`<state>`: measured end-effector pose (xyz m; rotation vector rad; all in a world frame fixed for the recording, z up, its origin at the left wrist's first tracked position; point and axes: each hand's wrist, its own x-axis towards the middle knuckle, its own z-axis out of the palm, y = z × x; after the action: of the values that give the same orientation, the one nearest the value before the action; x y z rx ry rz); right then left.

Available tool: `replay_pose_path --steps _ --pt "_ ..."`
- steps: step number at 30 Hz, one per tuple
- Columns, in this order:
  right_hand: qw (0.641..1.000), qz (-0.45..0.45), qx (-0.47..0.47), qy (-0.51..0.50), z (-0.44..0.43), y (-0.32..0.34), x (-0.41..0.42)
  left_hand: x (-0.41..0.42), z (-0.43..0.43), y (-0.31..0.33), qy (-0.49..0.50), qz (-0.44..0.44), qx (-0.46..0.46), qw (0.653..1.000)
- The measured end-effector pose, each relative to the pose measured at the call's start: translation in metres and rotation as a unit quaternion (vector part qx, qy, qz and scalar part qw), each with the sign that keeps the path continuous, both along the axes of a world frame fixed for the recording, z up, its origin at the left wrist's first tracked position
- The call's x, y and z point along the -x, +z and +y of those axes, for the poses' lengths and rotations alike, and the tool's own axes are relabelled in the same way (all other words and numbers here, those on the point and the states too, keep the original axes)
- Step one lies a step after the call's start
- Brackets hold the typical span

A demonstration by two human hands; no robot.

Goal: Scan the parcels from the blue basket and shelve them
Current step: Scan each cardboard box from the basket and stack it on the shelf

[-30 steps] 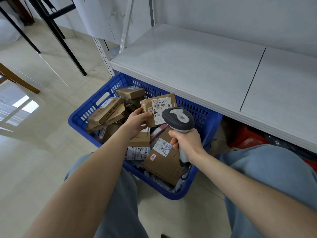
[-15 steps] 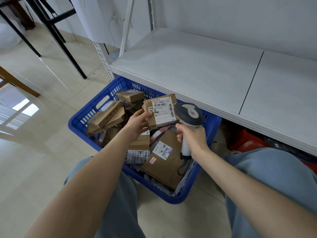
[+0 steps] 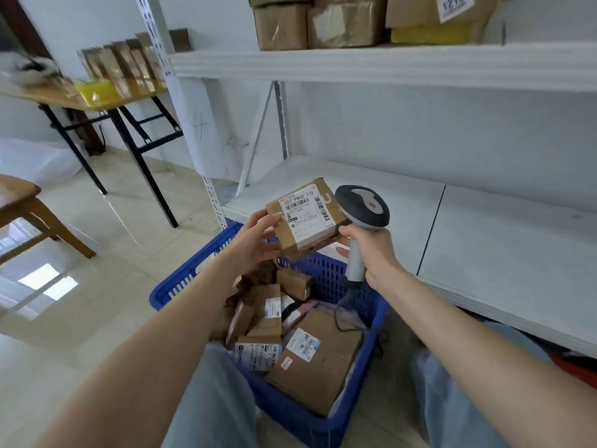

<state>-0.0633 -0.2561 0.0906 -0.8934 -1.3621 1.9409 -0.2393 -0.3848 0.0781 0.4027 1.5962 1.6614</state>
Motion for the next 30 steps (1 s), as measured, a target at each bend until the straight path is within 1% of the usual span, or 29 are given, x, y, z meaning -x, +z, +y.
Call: replay_pose_path --steps 5,10,14,17,19,23,26,30 --pt "0.995 0.034 -0.094 0.000 0.003 0.078 -0.018 -0.014 0.000 0.086 -0.007 0.077 -0.040 0.996" --pt "0.985 0.059 -0.159 -0.033 0.008 0.146 -0.037 -0.039 0.005 0.167 0.014 0.106 -0.082 0.991" --pt "0.981 0.103 -0.148 -0.073 0.019 0.195 -0.050 -0.057 0.024 0.227 0.038 0.103 -0.120 0.987" --pt "0.977 0.157 -0.128 -0.069 0.026 0.234 -0.060 -0.072 0.047 0.274 0.052 0.107 -0.144 0.982" --pt "0.973 0.188 -0.123 -0.060 0.034 0.259 -0.066 -0.082 0.066 0.305 0.039 0.105 -0.157 0.981" --pt "0.970 0.207 -0.121 -0.043 0.061 0.304 -0.075 -0.102 0.109 0.355 0.026 0.140 -0.139 0.980" --pt "0.966 0.214 -0.133 -0.049 0.087 0.332 -0.075 -0.107 0.144 0.381 0.023 0.167 -0.129 0.977" --pt "0.964 0.225 -0.134 -0.055 0.126 0.360 -0.069 -0.102 0.190 0.400 0.030 0.259 -0.080 0.962"
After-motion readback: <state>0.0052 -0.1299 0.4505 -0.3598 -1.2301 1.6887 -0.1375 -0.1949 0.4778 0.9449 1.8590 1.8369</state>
